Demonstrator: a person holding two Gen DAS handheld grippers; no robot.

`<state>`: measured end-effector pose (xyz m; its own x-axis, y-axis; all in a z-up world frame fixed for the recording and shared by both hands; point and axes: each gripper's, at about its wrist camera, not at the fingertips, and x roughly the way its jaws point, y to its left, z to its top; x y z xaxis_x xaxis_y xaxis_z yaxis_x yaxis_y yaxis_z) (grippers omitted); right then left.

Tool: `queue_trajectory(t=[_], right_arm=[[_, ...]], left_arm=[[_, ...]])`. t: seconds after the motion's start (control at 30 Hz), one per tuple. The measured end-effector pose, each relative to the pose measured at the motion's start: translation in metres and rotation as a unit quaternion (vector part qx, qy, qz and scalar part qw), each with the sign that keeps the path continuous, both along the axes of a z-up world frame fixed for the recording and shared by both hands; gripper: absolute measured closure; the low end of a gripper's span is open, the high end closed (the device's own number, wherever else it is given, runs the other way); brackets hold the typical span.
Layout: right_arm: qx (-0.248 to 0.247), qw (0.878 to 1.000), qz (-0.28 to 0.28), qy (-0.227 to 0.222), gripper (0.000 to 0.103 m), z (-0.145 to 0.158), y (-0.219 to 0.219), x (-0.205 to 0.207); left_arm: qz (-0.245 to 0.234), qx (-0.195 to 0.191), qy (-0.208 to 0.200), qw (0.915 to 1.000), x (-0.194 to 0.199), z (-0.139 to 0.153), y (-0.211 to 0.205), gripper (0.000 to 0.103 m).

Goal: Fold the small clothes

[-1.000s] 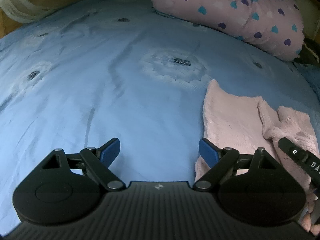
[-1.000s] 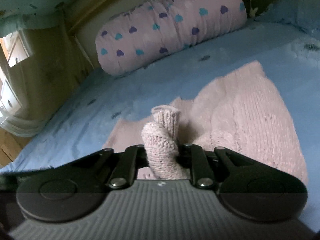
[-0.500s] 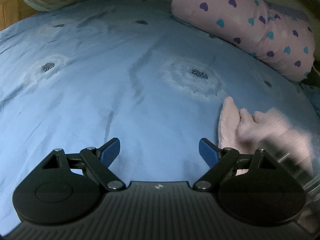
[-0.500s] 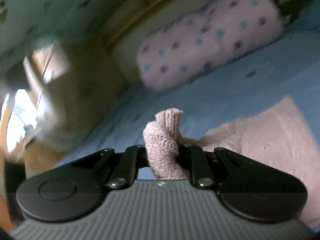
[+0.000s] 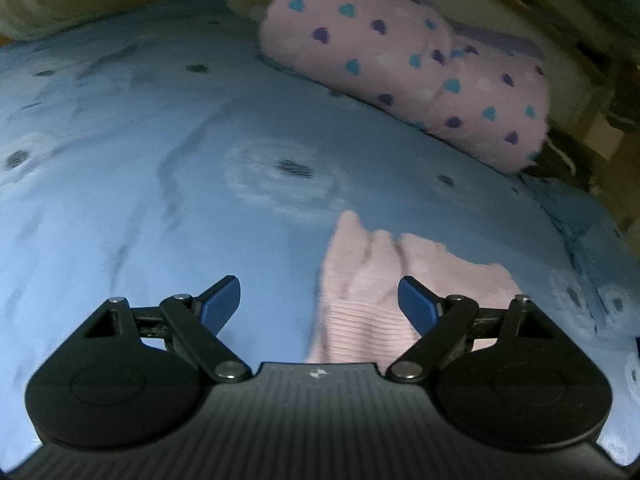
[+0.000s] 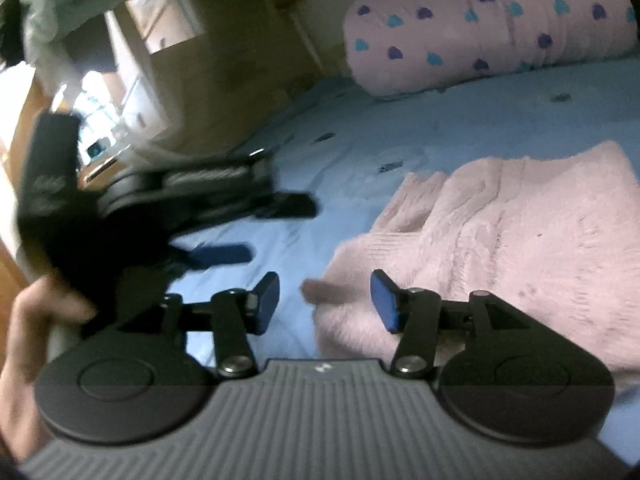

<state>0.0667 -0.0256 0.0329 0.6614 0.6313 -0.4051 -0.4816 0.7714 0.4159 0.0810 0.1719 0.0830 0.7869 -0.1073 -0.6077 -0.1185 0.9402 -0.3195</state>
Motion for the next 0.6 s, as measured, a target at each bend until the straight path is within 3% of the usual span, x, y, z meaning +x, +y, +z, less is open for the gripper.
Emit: queue_trajectory(t=[0.2, 0.4, 0.5, 0.6], right_arm=[[-0.038, 0.999, -0.008, -0.014, 0.050, 0.020, -0.038, -0.018], [-0.063, 0.996, -0.066, -0.026, 0.050, 0.020, -0.090, -0.016], [-0.057, 0.993, -0.102, -0.015, 0.049, 0.011, -0.112, -0.010], [-0.029, 0.990, -0.135, 0.004, 0.048, -0.003, -0.131, -0.002]], left_arm=[[-0.032, 0.035, 0.000, 0.9989, 0.013, -0.006, -0.037, 0.014], [-0.056, 0.051, 0.015, 0.9970, 0.032, -0.023, -0.063, 0.014], [-0.060, 0.063, 0.016, 0.9961, 0.040, -0.029, -0.077, 0.014], [-0.051, 0.099, 0.014, 0.9937, 0.047, -0.036, -0.091, 0.014]])
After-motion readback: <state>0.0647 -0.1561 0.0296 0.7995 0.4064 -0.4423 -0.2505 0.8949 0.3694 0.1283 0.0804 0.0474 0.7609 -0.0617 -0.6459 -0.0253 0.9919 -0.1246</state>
